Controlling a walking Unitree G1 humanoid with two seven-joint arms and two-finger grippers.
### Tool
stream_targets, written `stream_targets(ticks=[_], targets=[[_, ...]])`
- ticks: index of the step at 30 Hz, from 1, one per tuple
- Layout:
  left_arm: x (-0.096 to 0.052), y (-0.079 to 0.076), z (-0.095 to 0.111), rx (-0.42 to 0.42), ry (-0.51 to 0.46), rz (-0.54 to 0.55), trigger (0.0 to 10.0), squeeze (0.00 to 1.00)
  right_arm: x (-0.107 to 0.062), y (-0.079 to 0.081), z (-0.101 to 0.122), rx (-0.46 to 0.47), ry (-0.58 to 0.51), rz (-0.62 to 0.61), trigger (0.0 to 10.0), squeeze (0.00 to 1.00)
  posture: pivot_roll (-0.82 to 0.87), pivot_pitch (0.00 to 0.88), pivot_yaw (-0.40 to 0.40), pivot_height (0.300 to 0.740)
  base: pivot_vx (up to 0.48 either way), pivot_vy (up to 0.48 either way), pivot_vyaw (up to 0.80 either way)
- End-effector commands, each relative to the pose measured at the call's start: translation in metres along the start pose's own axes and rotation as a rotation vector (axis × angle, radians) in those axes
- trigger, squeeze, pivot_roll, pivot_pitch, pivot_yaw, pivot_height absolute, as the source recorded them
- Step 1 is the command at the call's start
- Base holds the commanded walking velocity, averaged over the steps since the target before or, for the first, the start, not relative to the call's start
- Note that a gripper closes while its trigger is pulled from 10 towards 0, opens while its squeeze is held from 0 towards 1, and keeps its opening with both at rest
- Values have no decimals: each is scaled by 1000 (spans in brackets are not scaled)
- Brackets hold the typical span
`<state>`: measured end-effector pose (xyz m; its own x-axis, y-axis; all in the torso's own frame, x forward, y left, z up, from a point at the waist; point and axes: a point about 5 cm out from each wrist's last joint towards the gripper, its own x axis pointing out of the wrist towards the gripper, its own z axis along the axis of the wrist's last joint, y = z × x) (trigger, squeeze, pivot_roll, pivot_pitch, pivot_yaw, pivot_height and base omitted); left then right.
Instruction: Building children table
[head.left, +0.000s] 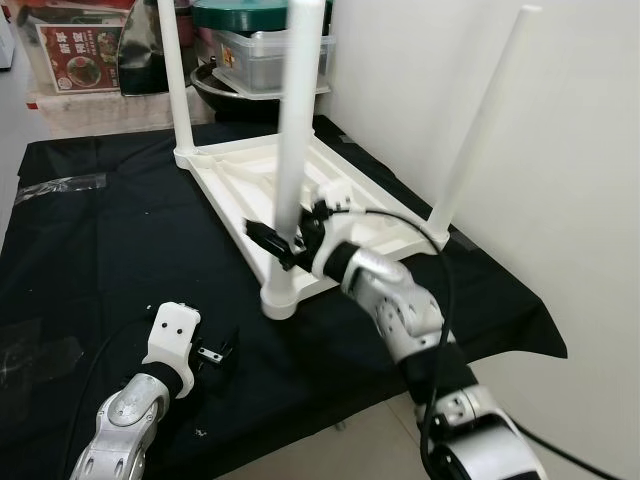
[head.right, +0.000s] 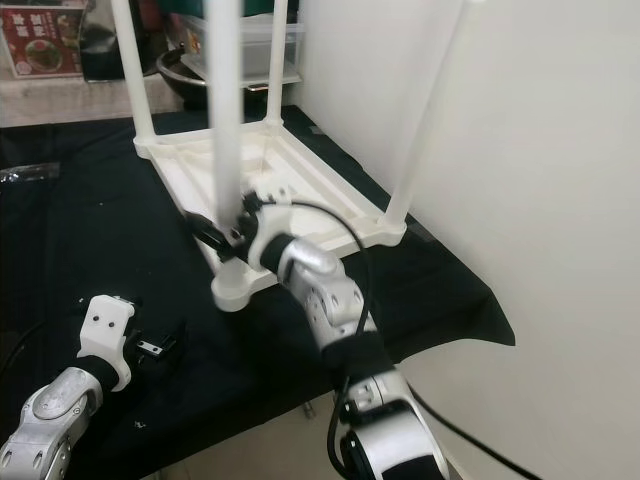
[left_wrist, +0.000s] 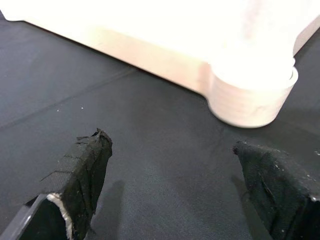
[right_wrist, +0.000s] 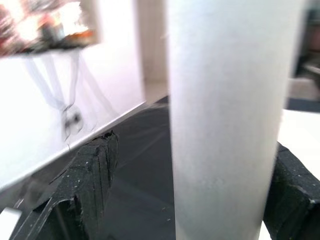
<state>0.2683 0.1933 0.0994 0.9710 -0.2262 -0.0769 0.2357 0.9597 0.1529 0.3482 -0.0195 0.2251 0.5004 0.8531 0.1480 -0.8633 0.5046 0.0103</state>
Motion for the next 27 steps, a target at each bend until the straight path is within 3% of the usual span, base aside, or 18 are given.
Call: stream_targets(ticks=[1, 3, 8, 9, 11, 12, 13, 15, 19, 20, 22, 24, 25, 27], targets=[[0, 1, -3, 0, 16, -2, 10000, 0, 3, 6, -7, -8, 28, 57, 10000, 0, 211, 0, -112, 740, 0, 0, 0], [1, 0, 0, 1, 7, -3, 10000, 0, 10, 6, -17, -66, 98, 133, 10000, 0, 232, 0, -126, 740, 0, 0, 0], [1, 2, 0, 2, 4, 1, 10000, 0, 17, 9, -22, -80, 135, 182, 10000, 0, 240, 0, -136, 740, 0, 0, 0], [1, 4, 0, 5, 6, 6, 10000, 0, 25, 16, -27, -108, 169, 230, 6314, 0, 240, 0, -137, 740, 0, 0, 0], [1, 4, 0, 5, 6, 6, 10000, 0, 25, 16, -27, -108, 169, 230, 6314, 0, 240, 0, -137, 740, 0, 0, 0], [1, 4, 0, 4, 3, 10, 10000, 0, 33, 26, -27, -108, 181, 319, 0, 0, 245, 0, -144, 740, 0, 0, 0], [1, 4, 0, 4, 3, 10, 10000, 0, 33, 26, -27, -108, 181, 319, 0, 0, 245, 0, -144, 740, 0, 0, 0], [2, 0, -1, -4, 0, 10, 10000, 0, 28, 34, -24, -50, 153, 478, 0, 0, 237, 0, -148, 740, 0, 0, 0], [2, -1, -1, -7, -1, 9, 10000, 0, 23, 35, -23, -26, 140, 523, 0, 0, 237, 0, -148, 740, 0, 0, 0], [1, -2, -2, -10, 1, 9, 10000, 0, 14, 30, -27, -5, 137, 502, 0, 0, 228, 0, -147, 740, 0, 0, 0], [-3, -2, -5, -14, 10, 11, 10000, 0, -2, -2, -40, 18, 149, 41, 0, 0, 212, 0, -143, 740, 0, 0, 0], [-3, -2, -5, -14, 10, 11, 10000, 0, -2, -2, -40, 18, 149, 41, 0, 0, 212, 0, -143, 740, 0, 0, 0], [-5, -1, -8, -20, 18, 15, 10000, 0, -45, -42, -53, 79, 198, -664, 0, 0, 188, 0, -130, 740, 0, 0, 0], [-5, -1, -8, -20, 18, 15, 10000, 0, -45, -42, -53, 79, 198, -664, 0, 0, 188, 0, -130, 740, 0, 0, 0]])
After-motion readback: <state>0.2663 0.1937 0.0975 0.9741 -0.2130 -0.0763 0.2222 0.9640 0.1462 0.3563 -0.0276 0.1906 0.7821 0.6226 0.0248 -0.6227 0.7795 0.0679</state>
